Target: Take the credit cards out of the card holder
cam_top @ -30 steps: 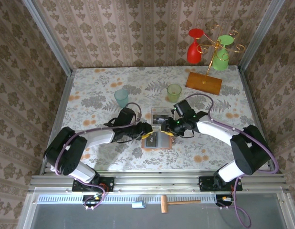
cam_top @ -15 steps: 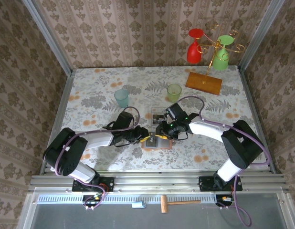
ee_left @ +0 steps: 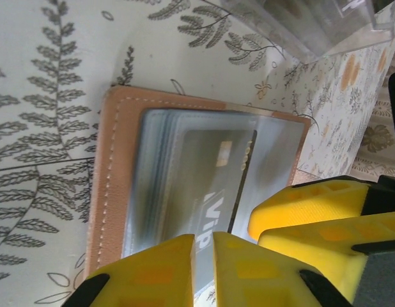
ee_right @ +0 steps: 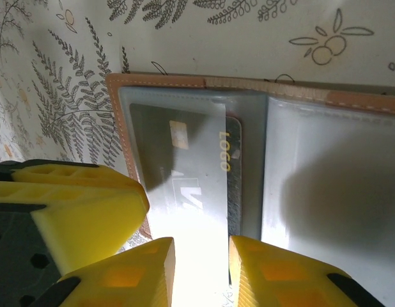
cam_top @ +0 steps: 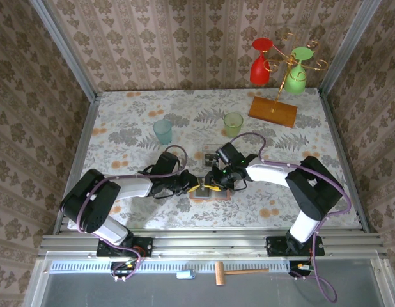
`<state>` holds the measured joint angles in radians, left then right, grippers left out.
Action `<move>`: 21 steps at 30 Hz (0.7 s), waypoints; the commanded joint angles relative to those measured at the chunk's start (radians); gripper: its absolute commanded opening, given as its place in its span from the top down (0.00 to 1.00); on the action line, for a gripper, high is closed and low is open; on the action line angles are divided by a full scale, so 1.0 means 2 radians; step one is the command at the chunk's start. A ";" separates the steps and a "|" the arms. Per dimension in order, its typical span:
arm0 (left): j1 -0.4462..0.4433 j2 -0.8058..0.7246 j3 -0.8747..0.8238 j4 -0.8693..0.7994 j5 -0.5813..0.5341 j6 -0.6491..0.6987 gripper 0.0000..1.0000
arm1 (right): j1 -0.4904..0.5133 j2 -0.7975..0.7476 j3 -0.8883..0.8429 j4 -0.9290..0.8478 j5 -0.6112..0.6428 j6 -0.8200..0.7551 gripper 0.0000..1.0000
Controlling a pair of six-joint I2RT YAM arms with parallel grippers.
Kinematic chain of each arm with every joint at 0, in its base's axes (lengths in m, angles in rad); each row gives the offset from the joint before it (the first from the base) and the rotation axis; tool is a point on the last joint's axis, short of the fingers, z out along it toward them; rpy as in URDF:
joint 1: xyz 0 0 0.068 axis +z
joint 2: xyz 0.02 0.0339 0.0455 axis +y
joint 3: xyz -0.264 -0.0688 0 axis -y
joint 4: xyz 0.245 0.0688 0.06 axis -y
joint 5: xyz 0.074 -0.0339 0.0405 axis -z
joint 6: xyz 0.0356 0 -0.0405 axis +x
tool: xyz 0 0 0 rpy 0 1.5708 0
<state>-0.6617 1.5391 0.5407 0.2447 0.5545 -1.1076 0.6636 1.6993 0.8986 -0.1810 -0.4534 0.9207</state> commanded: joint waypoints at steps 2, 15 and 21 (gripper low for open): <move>0.003 0.008 -0.009 0.017 0.008 -0.006 0.87 | 0.004 0.009 0.014 0.005 -0.005 0.006 0.72; 0.005 0.012 -0.010 0.022 0.009 -0.008 0.87 | 0.005 0.015 0.013 0.006 -0.005 0.006 0.72; 0.005 0.012 -0.009 0.023 0.010 -0.009 0.87 | 0.005 0.018 0.017 0.006 -0.007 0.004 0.75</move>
<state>-0.6594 1.5536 0.5301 0.2790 0.5575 -1.1084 0.6666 1.7199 0.9043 -0.1780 -0.4538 0.9211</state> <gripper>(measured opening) 0.126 0.252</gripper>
